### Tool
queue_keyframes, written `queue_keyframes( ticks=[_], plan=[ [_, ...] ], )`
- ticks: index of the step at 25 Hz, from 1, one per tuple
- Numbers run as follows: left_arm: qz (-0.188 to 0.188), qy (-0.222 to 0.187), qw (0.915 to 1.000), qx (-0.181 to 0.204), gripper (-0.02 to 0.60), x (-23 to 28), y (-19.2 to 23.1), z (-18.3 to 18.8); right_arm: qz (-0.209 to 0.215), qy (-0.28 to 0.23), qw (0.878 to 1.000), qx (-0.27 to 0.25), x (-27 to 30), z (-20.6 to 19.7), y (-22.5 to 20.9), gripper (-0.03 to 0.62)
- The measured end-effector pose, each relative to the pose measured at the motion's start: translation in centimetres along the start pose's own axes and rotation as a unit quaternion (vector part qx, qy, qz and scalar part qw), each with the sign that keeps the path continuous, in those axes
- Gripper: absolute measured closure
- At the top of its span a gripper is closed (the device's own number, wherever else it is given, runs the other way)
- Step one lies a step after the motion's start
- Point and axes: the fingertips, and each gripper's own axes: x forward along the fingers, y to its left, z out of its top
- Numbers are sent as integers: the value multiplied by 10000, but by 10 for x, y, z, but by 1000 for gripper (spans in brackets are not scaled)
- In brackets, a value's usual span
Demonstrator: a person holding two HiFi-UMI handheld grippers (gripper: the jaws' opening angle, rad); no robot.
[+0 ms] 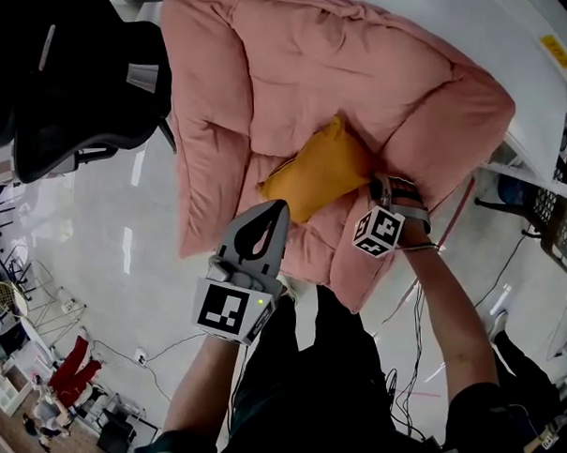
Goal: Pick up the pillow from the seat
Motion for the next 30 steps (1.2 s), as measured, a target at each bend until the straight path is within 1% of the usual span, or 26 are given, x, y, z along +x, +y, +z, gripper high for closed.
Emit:
queue_keyframes(
  ticks=[3, 8, 12, 15, 18, 22, 25, 30],
  plan=[
    [38, -48, 10000, 30, 577, -9, 1, 1, 147, -100, 9995, 241, -13, 6, 3, 569],
    [49, -141, 9999, 86, 577, -33, 6, 6, 569, -147, 9963, 620, -43, 24, 11, 571],
    [133, -345, 9991, 219, 577, -53, 9, 16, 485, -267, 9939, 951, -72, 41, -1, 572],
    [172, -413, 9987, 224, 577, -73, 12, 23, 249, -394, 9946, 932, -101, 61, -6, 572],
    [178, -596, 9977, 252, 577, -90, 14, 32, -159, -525, 9958, 732, -128, 77, -17, 574],
    [271, -770, 9966, 92, 577, -115, 16, 45, -638, -611, 9950, 468, -164, 86, -26, 574],
    [307, -1011, 9943, 128, 577, -134, 15, 59, -1009, -791, 9911, 359, -199, 99, -37, 574],
    [390, -1237, 9914, 167, 577, -170, 12, 82, -1515, -1168, 9812, 265, -269, 131, -59, 574]
  ],
)
